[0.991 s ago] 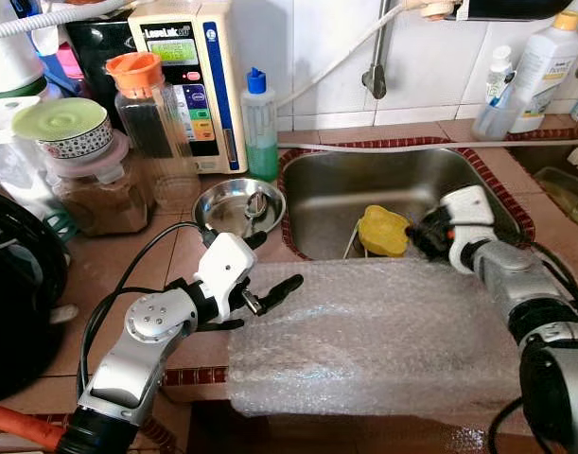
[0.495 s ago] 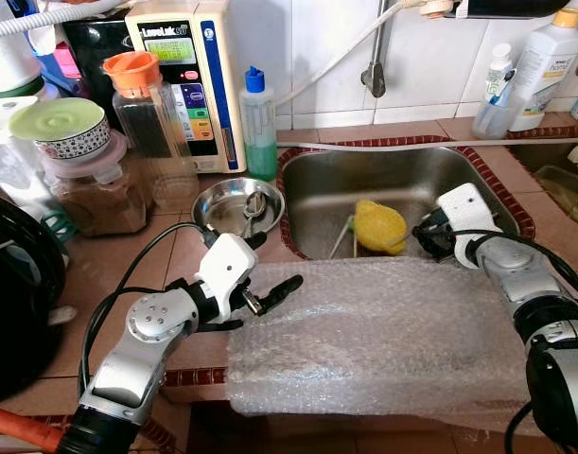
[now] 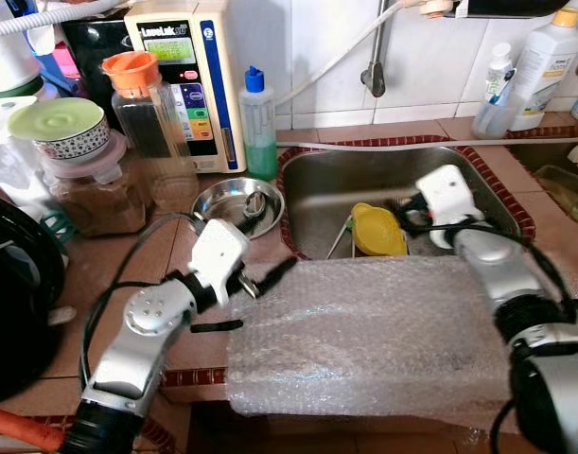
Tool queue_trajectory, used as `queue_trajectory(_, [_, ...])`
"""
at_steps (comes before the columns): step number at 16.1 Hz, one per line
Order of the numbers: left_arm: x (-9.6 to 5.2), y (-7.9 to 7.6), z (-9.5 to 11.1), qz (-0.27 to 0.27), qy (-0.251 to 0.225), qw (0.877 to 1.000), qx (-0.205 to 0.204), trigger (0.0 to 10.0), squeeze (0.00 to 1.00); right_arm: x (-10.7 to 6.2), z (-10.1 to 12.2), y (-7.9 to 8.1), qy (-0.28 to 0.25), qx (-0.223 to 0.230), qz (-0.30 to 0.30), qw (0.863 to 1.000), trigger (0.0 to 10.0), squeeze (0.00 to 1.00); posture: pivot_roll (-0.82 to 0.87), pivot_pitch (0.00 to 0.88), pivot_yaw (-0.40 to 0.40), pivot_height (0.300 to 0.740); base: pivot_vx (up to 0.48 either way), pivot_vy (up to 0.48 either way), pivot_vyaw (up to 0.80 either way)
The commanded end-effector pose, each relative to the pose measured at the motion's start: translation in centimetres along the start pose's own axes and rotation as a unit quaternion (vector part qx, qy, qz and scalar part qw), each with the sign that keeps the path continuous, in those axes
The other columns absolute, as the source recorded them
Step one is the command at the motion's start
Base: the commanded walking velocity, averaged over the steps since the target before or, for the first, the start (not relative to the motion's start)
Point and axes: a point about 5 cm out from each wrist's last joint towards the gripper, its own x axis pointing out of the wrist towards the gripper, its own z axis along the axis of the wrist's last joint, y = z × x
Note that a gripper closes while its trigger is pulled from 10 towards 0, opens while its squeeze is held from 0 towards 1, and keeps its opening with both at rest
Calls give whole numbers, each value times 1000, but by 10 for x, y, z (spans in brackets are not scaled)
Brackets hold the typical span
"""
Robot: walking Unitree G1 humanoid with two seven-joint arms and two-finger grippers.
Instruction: Kitchen organization
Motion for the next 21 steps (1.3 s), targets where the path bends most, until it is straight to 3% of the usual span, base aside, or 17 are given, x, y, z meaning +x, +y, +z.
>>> queue_trajectory(1, [-3, 10, 3, 30, -12, 999, 3, 10000, 1000, 1, 8, 7, -31, 4, 11, 999, 10000, 1000, -211, 45, 76, 740, 0, 0, 0])
queue_trajectory(4, [-6, 14, -1, 44, -9, 999, 10, 10000, 1000, 0, 13, 18, -53, -1, 30, 998, 10000, 1000, -213, 43, 74, 740, 0, 0, 0])
queue_trajectory(5, [-7, 13, -3, 42, -9, 999, 12, 10000, 839, 0, 14, 24, -59, 2, 37, 998, 10000, 933, -214, 42, 72, 740, 0, 0, 0])
queue_trajectory(6, [-8, 11, -4, 38, -10, 999, 16, 10000, 0, 0, 14, 26, -61, 3, 41, 997, 10000, 776, -215, 41, 71, 740, 0, 0, 0])
queue_trajectory(7, [-9, 9, -6, 30, -10, 999, 20, 10000, 0, -1, 15, 27, -64, 3, 45, 997, 10000, 600, -215, 42, 71, 740, 0, 0, 0])
queue_trajectory(9, [-10, 8, -8, 26, -13, 999, 22, 10000, 0, -2, 18, 28, -69, 3, 51, 996, 10000, 114, -218, 42, 70, 740, 0, 0, 0])
queue_trajectory(10, [-11, 8, -10, 27, -11, 999, 27, 10000, 0, -2, 21, 29, -73, 5, 54, 996, 10000, 0, -219, 41, 69, 740, 0, 0, 0])
queue_trajectory(17, [-12, 15, -26, 55, 10, 997, 54, 10000, 0, -5, 40, 45, -109, 18, 91, 990, 10000, 0, -227, 38, 67, 740, 0, 0, 0])
queue_trajectory(21, [-10, 20, -29, 72, 6, 995, 75, 10000, 0, -16, 48, 68, -116, 54, 181, 975, 10000, 0, -232, 39, 65, 740, 0, 0, 0])
